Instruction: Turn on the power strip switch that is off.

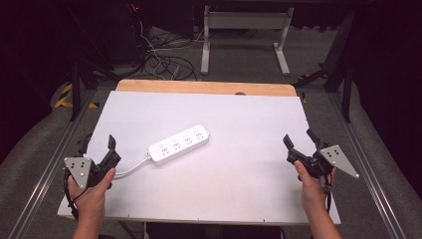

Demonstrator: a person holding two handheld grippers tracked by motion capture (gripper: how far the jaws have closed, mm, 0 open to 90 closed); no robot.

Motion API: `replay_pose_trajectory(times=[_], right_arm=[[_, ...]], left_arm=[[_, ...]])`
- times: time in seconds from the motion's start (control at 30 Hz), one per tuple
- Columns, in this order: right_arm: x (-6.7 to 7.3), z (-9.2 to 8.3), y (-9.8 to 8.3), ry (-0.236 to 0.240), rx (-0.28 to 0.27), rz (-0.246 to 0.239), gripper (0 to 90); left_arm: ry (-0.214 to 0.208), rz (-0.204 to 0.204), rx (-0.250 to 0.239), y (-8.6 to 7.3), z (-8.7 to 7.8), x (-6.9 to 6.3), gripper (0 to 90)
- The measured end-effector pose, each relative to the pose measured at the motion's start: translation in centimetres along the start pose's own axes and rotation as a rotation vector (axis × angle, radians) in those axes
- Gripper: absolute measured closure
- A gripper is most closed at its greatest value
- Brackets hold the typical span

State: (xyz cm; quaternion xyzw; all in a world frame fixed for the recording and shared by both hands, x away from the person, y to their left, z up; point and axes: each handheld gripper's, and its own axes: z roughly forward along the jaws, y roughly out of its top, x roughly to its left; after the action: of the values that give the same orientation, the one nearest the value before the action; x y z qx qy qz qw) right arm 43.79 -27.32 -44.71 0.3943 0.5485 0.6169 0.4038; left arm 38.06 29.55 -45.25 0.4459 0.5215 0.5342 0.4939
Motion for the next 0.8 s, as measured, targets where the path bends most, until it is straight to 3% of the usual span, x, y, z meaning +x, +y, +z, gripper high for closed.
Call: replay_pose_trajectory(times=[0.17,0.33,0.43,0.47,0.5,0.53,0.63,0.67,0.7,0.73,0.8], right_arm=[[-0.1,0.0,0.0,0.003,0.001,0.012,15.4],[0.1,0.1,0.0,0.019,0.007,0.016,16.5],[0.2,0.2,0.0,0.026,0.01,0.017,17.0],[0.2,0.2,0.0,0.032,0.007,0.019,17.8],[0.2,0.2,0.0,0.032,0.007,0.019,17.8],[0.2,0.2,0.1,0.034,0.007,0.022,18.0],[0.3,0.4,0.0,0.037,0.011,0.023,18.1],[0.3,0.4,0.0,0.035,0.015,0.02,18.0],[0.3,0.5,-0.1,0.039,0.017,0.021,17.9],[0.4,0.6,-0.1,0.044,0.022,0.018,17.9],[0.5,0.8,-0.1,0.055,0.027,0.015,17.5]], left_arm=[[-0.027,-0.015,0.038,0.3,-0.4,-0.2,56.0],[-0.084,-0.041,0.097,0.6,-0.6,0.5,85.3],[-0.097,-0.062,0.118,0.7,-0.6,0.7,89.9],[-0.132,-0.069,0.149,0.8,-0.7,1.0,89.9],[-0.132,-0.069,0.149,0.8,-0.7,1.0,90.0],[-0.165,-0.067,0.162,0.9,-0.7,1.1,90.0],[-0.189,-0.08,0.174,1.1,-0.5,1.1,90.0],[-0.199,-0.091,0.177,1.3,-0.3,1.0,90.0],[-0.208,-0.137,0.188,1.9,0.0,0.9,90.0],[-0.219,-0.142,0.193,2.2,0.2,0.5,90.0],[-0.249,-0.094,0.22,2.9,0.7,-0.5,90.0]])
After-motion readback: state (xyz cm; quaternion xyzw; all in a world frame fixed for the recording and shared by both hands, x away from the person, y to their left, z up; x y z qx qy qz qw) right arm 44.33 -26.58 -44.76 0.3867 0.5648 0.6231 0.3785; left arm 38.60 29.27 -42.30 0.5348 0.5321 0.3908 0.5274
